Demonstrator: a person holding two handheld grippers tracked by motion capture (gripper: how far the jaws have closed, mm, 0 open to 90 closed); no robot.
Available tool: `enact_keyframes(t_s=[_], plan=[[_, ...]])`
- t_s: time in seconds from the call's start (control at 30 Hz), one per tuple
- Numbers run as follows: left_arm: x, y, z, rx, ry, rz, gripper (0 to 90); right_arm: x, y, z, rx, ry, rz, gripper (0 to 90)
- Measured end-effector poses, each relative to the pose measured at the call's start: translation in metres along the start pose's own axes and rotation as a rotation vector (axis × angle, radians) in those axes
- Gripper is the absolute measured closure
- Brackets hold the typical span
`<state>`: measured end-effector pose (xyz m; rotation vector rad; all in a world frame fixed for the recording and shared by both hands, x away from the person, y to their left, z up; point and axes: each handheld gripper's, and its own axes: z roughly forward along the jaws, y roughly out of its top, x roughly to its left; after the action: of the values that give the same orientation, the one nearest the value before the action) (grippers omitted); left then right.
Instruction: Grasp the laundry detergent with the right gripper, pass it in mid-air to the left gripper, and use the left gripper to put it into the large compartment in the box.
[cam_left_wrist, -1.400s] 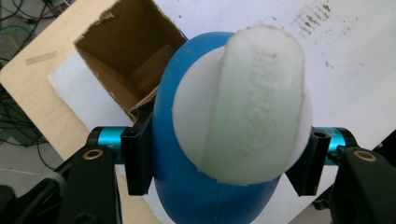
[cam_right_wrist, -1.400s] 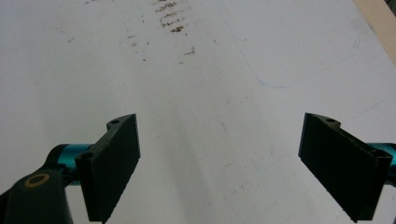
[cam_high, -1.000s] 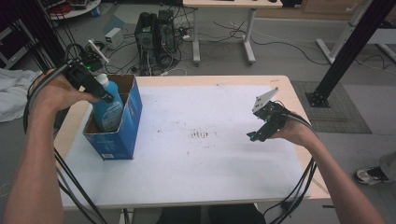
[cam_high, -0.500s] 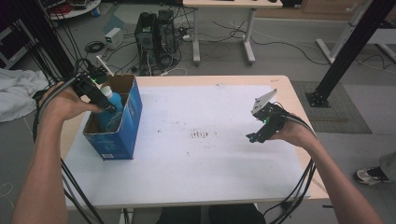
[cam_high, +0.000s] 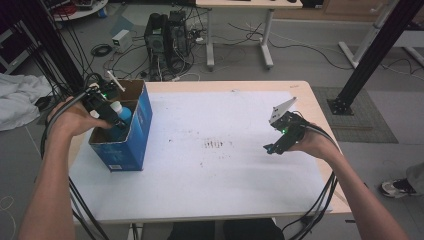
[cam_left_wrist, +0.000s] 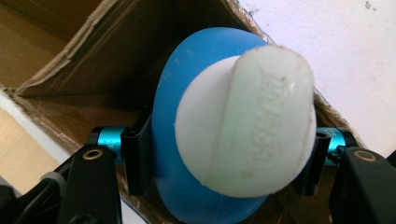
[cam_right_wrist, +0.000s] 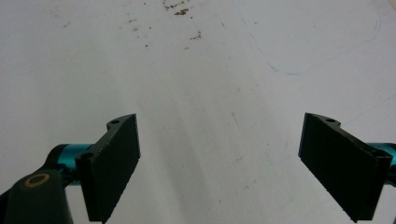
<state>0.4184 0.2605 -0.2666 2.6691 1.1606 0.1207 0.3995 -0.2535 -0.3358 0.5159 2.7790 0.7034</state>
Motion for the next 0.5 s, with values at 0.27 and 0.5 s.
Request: enact_keyframes(t_s=[0.27, 0.5], plan=[[0.0023, -0.0027, 0.0076, 0.018, -0.012, 0.033, 37.2, 0.0021, -0.0005, 0.0002, 0.008, 0.004, 0.018, 11.9], [0.0021, -0.0041, 0.01, 0.007, -0.019, 0.042, 37.2, 0.0017, -0.0008, 0.0006, 0.011, 0.003, 0.02, 11.9]])
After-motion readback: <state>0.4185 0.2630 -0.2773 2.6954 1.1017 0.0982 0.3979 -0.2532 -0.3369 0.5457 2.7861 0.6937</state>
